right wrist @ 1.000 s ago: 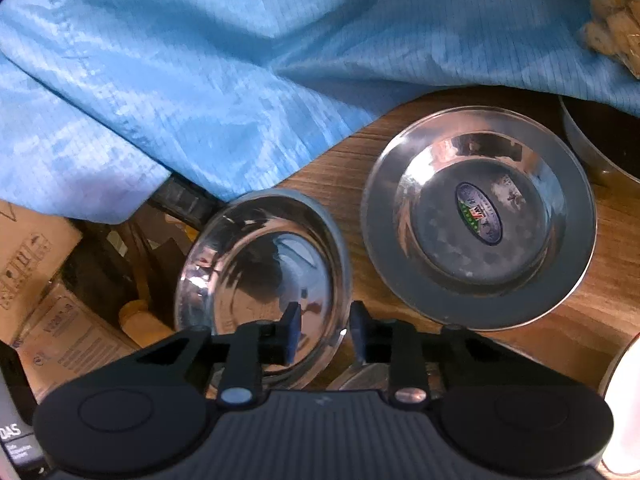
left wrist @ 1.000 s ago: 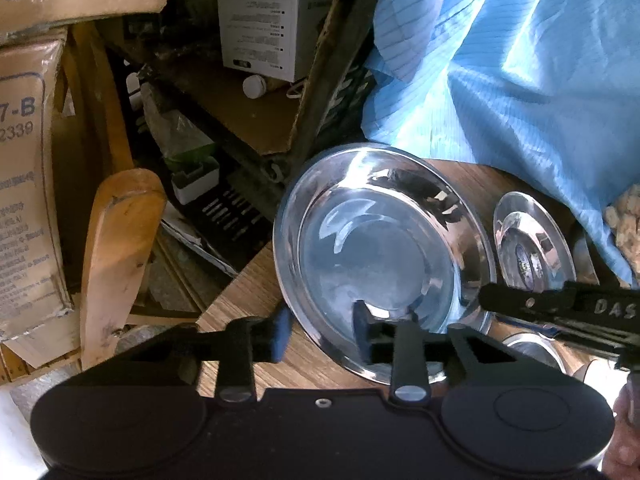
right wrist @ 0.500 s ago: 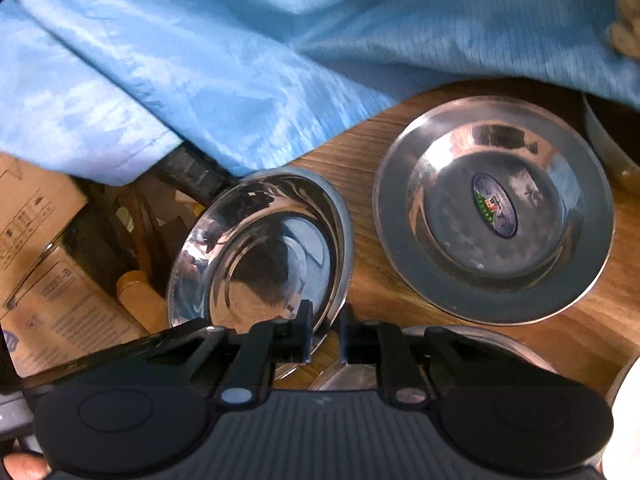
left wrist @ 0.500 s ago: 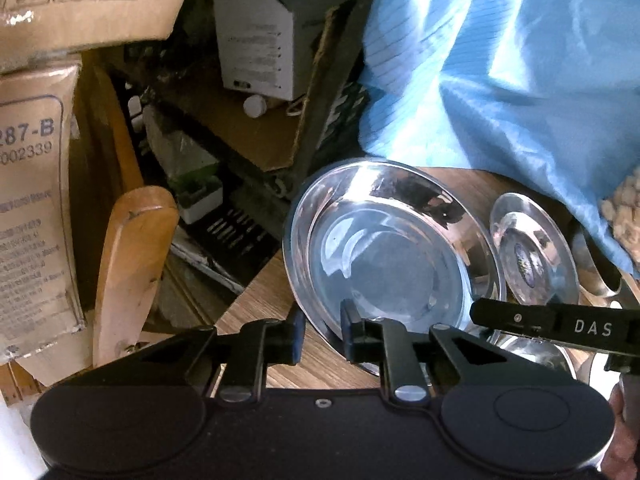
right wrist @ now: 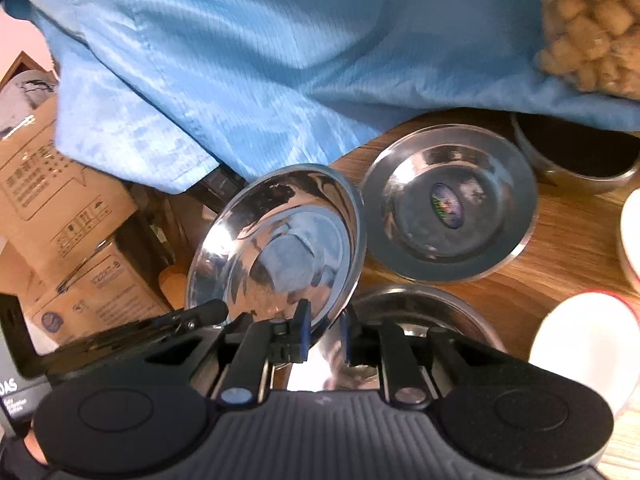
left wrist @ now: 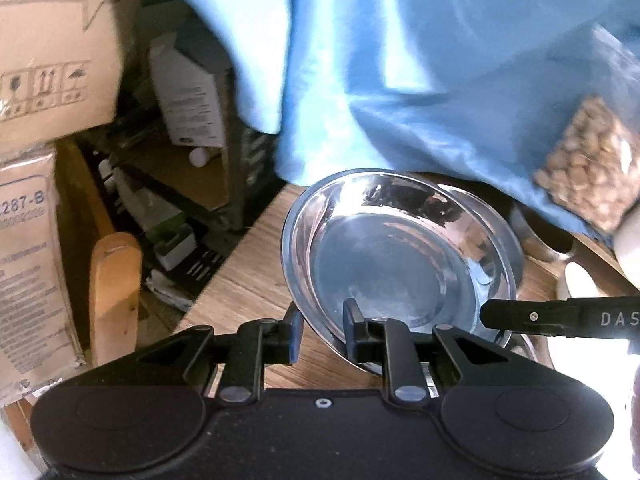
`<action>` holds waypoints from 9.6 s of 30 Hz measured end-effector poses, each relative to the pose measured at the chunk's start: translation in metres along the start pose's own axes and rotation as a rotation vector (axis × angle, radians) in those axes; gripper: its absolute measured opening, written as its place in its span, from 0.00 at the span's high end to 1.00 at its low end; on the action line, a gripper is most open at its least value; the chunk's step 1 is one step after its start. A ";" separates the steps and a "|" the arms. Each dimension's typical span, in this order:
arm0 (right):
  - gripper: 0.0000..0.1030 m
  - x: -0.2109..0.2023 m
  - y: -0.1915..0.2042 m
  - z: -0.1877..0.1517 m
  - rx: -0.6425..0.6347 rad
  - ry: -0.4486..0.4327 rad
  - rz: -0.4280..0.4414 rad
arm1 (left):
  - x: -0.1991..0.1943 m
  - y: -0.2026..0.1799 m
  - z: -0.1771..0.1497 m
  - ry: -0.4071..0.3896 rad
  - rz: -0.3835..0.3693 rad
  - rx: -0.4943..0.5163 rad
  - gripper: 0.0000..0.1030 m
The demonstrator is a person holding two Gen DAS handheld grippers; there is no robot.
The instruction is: Organize plates and bowls
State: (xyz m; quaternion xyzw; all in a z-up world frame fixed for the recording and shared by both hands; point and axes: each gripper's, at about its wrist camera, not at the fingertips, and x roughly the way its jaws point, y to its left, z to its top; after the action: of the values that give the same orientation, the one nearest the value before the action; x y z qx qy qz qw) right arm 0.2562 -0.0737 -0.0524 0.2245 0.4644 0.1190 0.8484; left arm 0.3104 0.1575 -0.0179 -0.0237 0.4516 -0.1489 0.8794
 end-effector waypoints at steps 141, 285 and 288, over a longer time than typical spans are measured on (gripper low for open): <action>0.82 0.035 -0.098 0.046 0.118 -0.036 -0.328 | 0.160 -0.074 0.088 0.212 -0.256 0.088 0.68; 0.00 -0.055 -0.184 0.049 0.282 -0.200 -0.460 | 0.152 -0.188 0.080 0.171 -0.135 0.202 0.01; 0.00 -0.050 -0.188 0.054 0.290 -0.193 -0.457 | 0.161 -0.189 0.083 0.179 -0.140 0.199 0.01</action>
State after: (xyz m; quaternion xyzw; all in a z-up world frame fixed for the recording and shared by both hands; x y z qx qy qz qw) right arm 0.2733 -0.2727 -0.0833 0.2434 0.4324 -0.1651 0.8524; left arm 0.4199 -0.0766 -0.0621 0.0456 0.5083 -0.2554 0.8212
